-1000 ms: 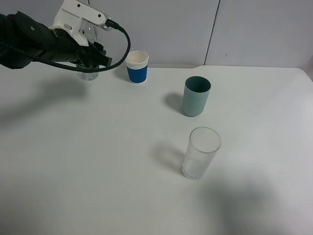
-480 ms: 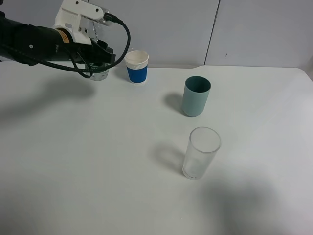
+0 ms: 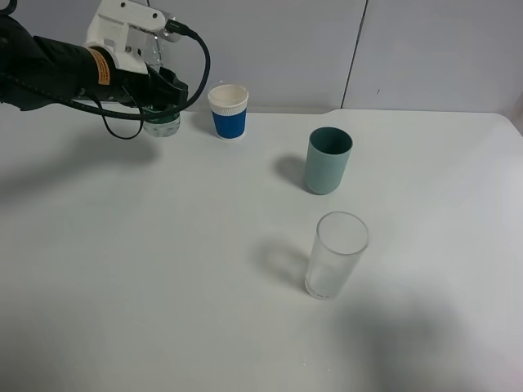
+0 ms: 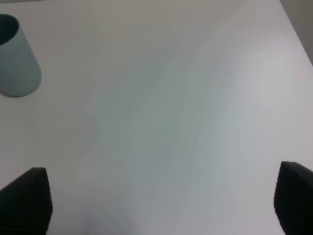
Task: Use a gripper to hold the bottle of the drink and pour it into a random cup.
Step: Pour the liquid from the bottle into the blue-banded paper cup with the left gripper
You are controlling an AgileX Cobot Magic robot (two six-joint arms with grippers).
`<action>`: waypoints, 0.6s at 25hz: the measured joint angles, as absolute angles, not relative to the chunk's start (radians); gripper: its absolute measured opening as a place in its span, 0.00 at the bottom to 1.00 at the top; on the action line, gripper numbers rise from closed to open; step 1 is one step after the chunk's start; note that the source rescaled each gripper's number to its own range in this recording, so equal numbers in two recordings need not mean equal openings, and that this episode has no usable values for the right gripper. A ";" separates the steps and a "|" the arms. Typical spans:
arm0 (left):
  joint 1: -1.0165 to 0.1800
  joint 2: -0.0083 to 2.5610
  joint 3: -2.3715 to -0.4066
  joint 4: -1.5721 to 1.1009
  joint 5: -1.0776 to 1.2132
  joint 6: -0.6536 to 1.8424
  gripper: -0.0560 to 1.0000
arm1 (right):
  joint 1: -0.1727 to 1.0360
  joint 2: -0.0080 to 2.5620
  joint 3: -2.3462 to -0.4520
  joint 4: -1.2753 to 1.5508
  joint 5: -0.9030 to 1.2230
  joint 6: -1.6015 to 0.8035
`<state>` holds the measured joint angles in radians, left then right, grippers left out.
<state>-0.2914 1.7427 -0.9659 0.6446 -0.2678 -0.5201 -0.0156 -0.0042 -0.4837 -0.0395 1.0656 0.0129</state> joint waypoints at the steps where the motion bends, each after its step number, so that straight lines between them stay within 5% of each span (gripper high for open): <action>1: -0.291 1.743 -0.966 0.645 -0.268 -0.520 0.12 | -0.016 -0.004 -0.484 -0.039 1.066 0.013; 6: -0.270 1.746 -0.970 0.727 -0.276 -0.580 0.12 | -0.016 -0.004 -0.484 -0.039 1.066 0.013; 15: -0.258 1.810 -1.104 1.215 -0.182 -1.082 0.12 | -0.016 -0.004 -0.484 -0.039 1.066 0.013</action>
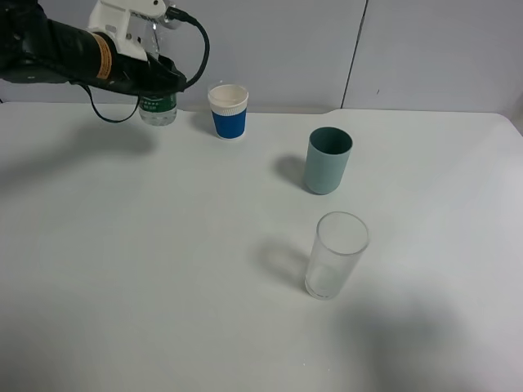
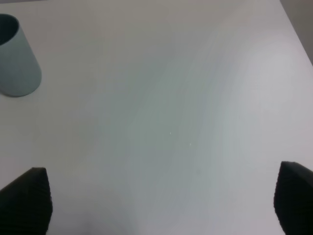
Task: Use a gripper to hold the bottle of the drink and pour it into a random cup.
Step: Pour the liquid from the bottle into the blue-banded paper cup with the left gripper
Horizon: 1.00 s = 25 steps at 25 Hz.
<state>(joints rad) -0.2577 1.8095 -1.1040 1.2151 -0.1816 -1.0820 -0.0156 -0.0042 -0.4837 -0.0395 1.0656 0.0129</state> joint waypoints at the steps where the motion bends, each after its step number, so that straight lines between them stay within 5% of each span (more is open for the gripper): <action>1: -0.258 1.817 -1.116 1.237 -0.149 -1.103 0.12 | -0.016 -0.004 -0.484 -0.039 1.066 0.013; 25: -0.374 1.946 -1.260 1.476 0.292 -1.126 0.12 | -0.016 -0.004 -0.484 -0.039 1.066 0.013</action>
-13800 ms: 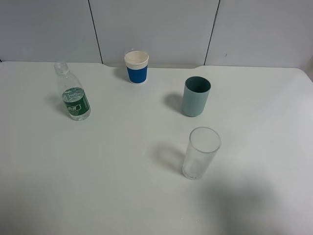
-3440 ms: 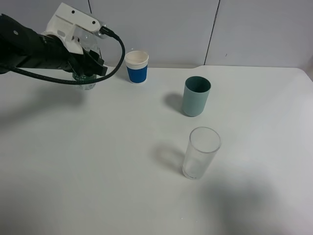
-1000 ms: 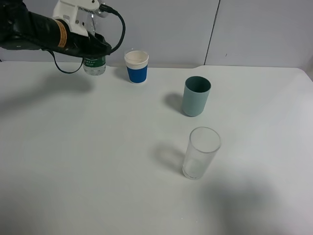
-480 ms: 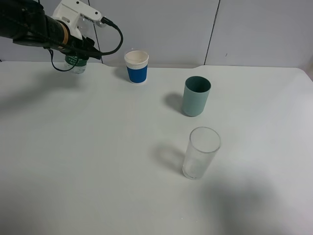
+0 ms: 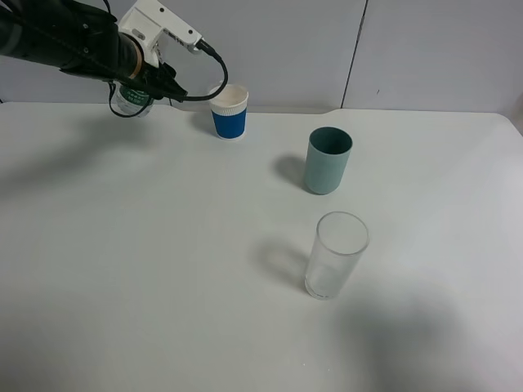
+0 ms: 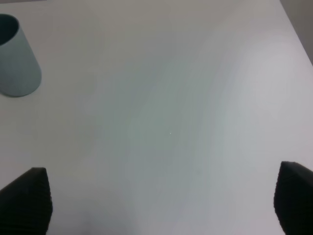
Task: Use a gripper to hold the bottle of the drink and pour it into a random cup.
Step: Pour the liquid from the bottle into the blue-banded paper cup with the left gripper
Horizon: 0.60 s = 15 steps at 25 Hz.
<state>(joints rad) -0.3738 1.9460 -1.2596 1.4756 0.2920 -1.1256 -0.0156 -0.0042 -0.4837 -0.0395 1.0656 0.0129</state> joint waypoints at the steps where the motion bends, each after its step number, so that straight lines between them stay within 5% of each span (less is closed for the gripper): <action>1: -0.381 1.953 -1.269 1.479 0.307 -1.126 0.12 | -0.016 -0.004 -0.484 -0.039 1.066 0.013; 15: -0.456 2.027 -1.338 1.495 0.443 -1.062 0.12 | -0.016 -0.004 -0.484 -0.039 1.066 0.013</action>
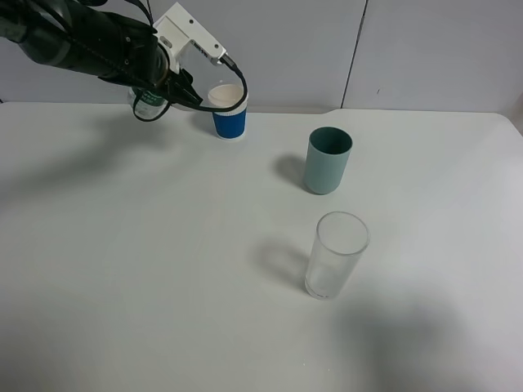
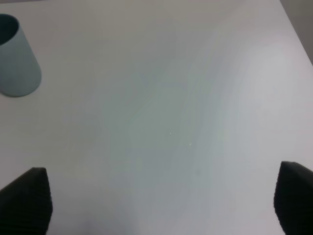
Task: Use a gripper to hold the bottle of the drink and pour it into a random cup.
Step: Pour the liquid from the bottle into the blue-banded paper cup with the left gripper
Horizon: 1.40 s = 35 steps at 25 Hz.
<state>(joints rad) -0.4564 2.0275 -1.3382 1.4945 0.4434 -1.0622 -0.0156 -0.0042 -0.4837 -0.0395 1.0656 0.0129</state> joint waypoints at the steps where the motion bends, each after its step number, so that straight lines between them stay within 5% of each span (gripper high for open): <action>1: -0.457 2.027 -1.338 1.495 0.454 -1.052 0.12 | -0.016 -0.004 -0.484 -0.039 1.066 0.013; 35: -0.548 2.195 -1.563 1.313 0.714 -0.557 0.12 | -0.016 -0.004 -0.484 -0.039 1.066 0.013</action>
